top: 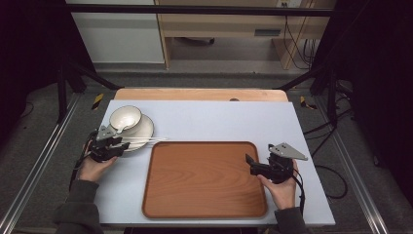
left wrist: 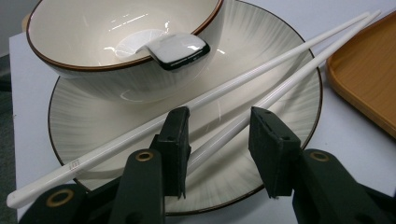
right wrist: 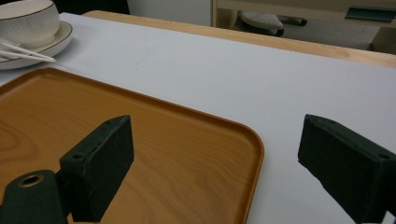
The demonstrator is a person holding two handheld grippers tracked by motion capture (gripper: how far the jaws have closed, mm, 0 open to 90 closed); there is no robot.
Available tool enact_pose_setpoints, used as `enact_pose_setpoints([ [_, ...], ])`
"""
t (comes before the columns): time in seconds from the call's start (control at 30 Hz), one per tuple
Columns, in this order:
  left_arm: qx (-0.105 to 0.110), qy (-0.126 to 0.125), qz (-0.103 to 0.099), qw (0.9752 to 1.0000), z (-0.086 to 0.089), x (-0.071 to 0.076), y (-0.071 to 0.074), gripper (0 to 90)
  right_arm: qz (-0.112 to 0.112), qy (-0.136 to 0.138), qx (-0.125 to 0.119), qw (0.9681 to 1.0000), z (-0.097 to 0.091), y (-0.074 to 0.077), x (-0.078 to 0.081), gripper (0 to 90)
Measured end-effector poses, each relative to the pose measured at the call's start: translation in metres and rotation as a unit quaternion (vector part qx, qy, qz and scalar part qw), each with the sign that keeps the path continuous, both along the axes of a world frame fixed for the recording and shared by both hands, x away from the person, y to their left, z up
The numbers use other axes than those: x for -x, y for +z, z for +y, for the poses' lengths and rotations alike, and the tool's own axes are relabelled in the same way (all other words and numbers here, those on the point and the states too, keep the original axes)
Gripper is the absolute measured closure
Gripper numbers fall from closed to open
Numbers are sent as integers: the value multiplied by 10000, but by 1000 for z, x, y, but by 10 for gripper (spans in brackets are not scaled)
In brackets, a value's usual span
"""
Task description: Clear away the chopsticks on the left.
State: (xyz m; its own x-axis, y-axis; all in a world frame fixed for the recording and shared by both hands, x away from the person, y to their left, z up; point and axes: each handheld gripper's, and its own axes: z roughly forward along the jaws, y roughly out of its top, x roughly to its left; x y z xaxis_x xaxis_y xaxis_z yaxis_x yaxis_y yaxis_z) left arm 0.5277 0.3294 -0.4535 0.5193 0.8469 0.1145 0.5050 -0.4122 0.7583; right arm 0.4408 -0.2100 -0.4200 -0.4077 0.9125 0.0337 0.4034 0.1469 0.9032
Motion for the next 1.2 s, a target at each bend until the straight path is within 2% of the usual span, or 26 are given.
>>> enact_pose_setpoints([
  [0.2,131,-36,121,9998,1,3,1,637,-24,19,-86,10000,-1,1,1,104],
  [0.37,198,-84,184,9996,0,4,2,680,7,34,-58,10000,-2,1,1,97],
  [0.7,150,-234,274,9992,-5,7,2,764,4,34,-49,10000,-2,1,0,97],
  [0.93,101,-189,289,9994,-8,8,3,828,5,33,-42,10000,-2,1,0,97],
  [1.13,132,-107,334,9993,-10,7,3,834,10,37,-38,10000,-2,1,0,97],
  [1.2,228,-33,354,9991,-10,5,3,786,9,40,-46,10000,-2,1,0,96],
])
